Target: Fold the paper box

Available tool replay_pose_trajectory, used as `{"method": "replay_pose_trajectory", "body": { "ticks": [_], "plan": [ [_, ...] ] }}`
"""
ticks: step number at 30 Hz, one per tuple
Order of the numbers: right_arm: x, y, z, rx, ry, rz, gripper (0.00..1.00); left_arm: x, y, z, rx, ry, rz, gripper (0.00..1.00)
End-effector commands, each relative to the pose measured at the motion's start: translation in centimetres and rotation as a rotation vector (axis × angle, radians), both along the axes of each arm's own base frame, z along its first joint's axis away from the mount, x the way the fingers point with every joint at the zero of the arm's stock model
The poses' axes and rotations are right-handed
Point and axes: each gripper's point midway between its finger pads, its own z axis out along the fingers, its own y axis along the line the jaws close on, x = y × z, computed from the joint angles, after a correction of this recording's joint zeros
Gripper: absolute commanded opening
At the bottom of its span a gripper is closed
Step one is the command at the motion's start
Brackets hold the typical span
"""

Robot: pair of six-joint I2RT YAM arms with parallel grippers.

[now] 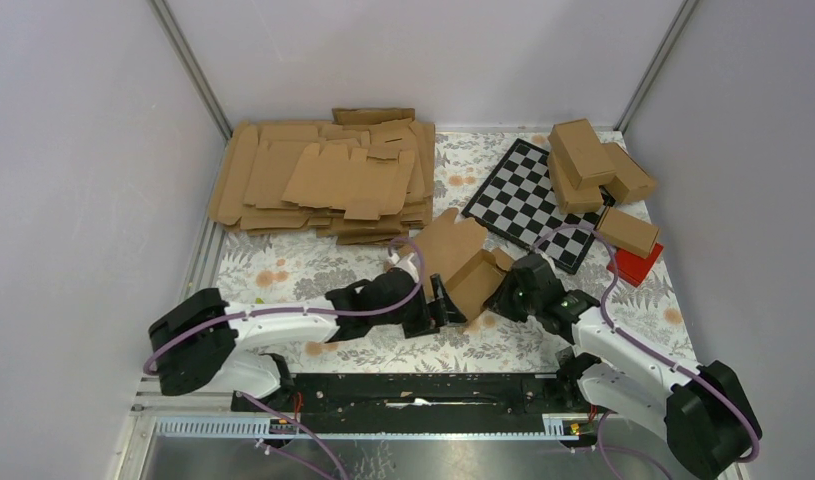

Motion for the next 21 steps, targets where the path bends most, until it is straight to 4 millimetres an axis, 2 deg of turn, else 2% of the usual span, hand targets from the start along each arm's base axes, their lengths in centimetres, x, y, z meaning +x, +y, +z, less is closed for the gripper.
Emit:
{"method": "replay_pose_trajectory", "body": {
  "ticks": [1,4,7,14,18,20,21],
  "plan": [
    [-1.2,2.6,0.8,0.14,0.0,0.116,0.27,1.4,-2.8,2.1,-0.057,-0.034,0.059,0.87],
    [-2.0,3.1,1.0,0.198,-0.01,0.117,0.3,1.5,-2.4,1.1,-0.074,0.04,0.138,0.82],
    [-2.4,3.2,1.5,0.233,-0.035,0.113,0.33,1.6,-2.1,0.4,-0.111,0.091,0.2,0.68],
    [-2.9,3.1,1.6,0.246,-0.033,0.111,0.34,2.3,-0.5,-2.0,0.028,0.155,0.338,0.56],
    [-3.1,3.3,1.4,0.26,-0.033,0.11,0.35,2.7,-0.3,-3.0,0.12,0.177,0.369,0.53],
    [-3.1,3.4,1.5,0.263,-0.038,0.112,0.39,2.8,-0.6,-3.3,0.136,0.174,0.367,0.53],
    [-3.1,3.4,1.6,0.263,-0.046,0.118,0.47,2.9,-0.6,-3.5,0.146,0.175,0.368,0.52]
  ]
}}
